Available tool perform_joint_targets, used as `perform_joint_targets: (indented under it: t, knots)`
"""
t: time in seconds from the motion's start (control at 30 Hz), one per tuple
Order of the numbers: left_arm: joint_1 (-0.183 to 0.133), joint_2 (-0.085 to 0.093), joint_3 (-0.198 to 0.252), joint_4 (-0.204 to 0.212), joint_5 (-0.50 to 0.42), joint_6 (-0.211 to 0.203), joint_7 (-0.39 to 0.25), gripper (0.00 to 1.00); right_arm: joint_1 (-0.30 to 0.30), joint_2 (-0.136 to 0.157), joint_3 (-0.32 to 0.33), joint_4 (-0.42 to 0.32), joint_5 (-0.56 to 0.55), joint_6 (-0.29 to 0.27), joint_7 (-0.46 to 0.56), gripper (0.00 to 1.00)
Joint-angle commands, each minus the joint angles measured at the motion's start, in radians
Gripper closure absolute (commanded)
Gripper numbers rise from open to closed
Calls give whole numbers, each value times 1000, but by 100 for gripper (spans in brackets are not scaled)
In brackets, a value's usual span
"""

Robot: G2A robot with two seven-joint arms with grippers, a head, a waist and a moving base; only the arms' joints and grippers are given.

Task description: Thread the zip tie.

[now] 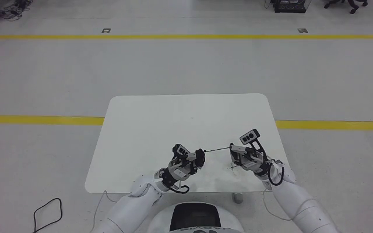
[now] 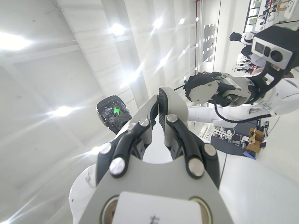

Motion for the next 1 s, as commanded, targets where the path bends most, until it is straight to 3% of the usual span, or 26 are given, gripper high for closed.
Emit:
perform_joint_targets:
  t: [0.0,0.3,0.53,0.57,0.6,0.83,0.87,0.97]
  knots:
    - [0,0,0,0,0,0,0,100,-2,0,3,-1,1,0,0,100]
    - [0,0,0,0,0,0,0,100,-18,4,34,-1,13,-12,0,100]
    - [0,0,0,0,0,0,0,100,-73,21,123,-22,43,-15,0,100]
    - [0,0,0,0,0,0,0,100,-83,22,136,-27,54,-11,0,59]
    - [0,0,0,0,0,0,0,100,-86,23,140,-29,57,-9,0,0]
    - [1,-1,4,-7,-11,9,15,100,-86,23,140,-29,57,-9,0,0]
    - [4,-3,7,-12,-28,20,23,100,-80,23,149,-25,17,-32,-43,0]
    - [12,-2,5,-15,-47,35,35,100,-90,15,178,-70,-84,-32,-135,0]
